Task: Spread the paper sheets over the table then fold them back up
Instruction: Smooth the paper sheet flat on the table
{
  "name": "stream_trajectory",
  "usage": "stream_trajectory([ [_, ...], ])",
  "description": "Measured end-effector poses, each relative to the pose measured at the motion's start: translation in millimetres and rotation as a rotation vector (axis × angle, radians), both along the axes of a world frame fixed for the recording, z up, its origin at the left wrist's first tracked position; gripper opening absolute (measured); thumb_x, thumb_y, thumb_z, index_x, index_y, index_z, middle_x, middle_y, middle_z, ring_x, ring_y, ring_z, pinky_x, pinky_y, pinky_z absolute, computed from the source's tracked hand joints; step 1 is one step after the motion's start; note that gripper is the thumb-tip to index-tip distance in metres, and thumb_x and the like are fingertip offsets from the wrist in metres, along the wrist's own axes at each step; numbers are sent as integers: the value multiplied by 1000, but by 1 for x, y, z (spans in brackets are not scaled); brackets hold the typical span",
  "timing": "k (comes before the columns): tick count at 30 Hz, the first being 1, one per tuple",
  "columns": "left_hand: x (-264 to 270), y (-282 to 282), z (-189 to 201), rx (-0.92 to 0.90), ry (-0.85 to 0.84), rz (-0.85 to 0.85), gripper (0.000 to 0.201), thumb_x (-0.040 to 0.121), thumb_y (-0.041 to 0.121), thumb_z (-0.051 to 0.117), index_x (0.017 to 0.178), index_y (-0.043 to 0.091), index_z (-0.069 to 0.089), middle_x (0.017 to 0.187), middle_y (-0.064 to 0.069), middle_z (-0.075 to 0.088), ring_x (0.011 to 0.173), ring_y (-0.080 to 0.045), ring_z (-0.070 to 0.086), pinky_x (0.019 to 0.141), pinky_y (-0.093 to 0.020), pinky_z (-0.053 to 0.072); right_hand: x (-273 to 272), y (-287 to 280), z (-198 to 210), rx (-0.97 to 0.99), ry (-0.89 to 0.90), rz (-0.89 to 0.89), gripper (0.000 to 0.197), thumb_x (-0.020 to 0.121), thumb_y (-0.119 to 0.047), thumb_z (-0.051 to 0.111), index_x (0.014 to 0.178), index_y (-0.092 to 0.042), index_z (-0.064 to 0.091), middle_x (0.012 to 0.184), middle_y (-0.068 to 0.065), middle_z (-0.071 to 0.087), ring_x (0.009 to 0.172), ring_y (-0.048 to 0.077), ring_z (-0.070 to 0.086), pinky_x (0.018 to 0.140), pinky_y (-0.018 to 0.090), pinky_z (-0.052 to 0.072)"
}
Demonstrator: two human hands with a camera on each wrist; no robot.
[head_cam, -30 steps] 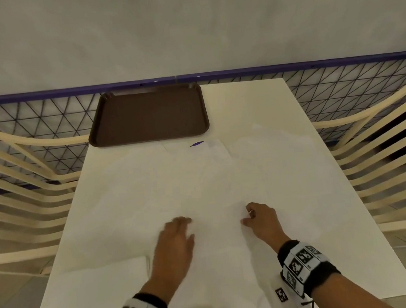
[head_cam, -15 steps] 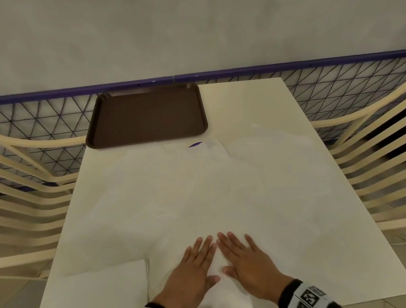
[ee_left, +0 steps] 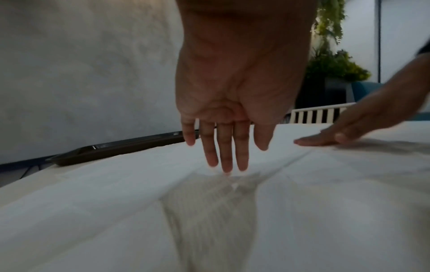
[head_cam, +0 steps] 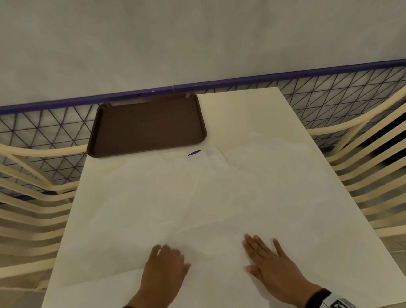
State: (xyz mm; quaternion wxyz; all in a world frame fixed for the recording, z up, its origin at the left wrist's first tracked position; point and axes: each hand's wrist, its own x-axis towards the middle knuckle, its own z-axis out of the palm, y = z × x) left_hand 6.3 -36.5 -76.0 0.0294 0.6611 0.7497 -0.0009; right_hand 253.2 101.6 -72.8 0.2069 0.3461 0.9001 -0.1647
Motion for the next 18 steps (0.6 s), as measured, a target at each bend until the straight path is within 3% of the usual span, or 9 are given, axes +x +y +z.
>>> stream_trajectory([
  [2,-2,34,14,6,-33,25,37,44,45,89,68,23,71,70,10,68,63,-11,63,72,-25,43,-2,1,4,21,-23,29,56,99,-44,4,148,-22,20,129,-12,58,113,5,59,110,36,1],
  [3,-2,49,21,-4,-64,45,47,46,44,88,85,22,72,85,7,70,75,-12,65,75,-24,46,-4,1,4,32,-36,64,58,99,-43,2,140,-23,39,126,-12,61,110,5,61,110,36,0],
  [5,-1,73,26,-91,-145,100,63,74,42,73,127,15,53,123,1,57,110,-18,55,95,-26,41,-8,2,-2,119,-15,140,68,99,-41,1,114,-25,66,118,-11,65,103,4,65,108,35,3],
  [7,1,90,24,-232,-190,150,66,85,39,61,139,13,33,136,-3,42,124,-22,40,104,-32,30,-14,6,-1,137,-10,130,58,97,-43,17,100,-27,72,111,-12,69,97,3,67,107,35,5],
  [9,2,100,22,-298,-172,177,63,82,38,65,133,13,37,130,-4,45,121,-23,40,101,-33,31,-22,7,18,89,-15,106,34,84,-43,47,102,-27,71,114,-12,67,99,3,65,113,39,3],
  [10,2,102,23,-321,-173,186,59,81,38,66,128,14,40,127,-4,49,119,-23,42,100,-33,32,-24,11,23,95,59,80,34,84,-39,55,112,-25,65,125,-9,60,109,6,60,115,42,-1],
  [12,2,104,26,-357,-176,178,50,82,36,65,124,16,45,124,-3,52,117,-23,44,99,-34,31,-34,18,29,70,117,46,44,94,-30,47,137,-20,42,145,-4,39,132,14,38,115,46,-7],
  [14,4,103,30,-336,-177,161,38,85,31,61,120,19,52,122,-2,54,115,-22,46,99,-32,30,-47,24,39,49,185,-24,51,96,-24,43,144,-23,26,149,-4,28,139,16,22,116,46,-4],
  [18,11,92,50,-186,-299,158,17,87,27,58,103,23,61,110,2,63,101,-20,56,86,-27,37,-75,35,55,119,361,55,61,90,-16,54,144,-25,26,153,-4,23,144,18,10,114,42,-6],
])
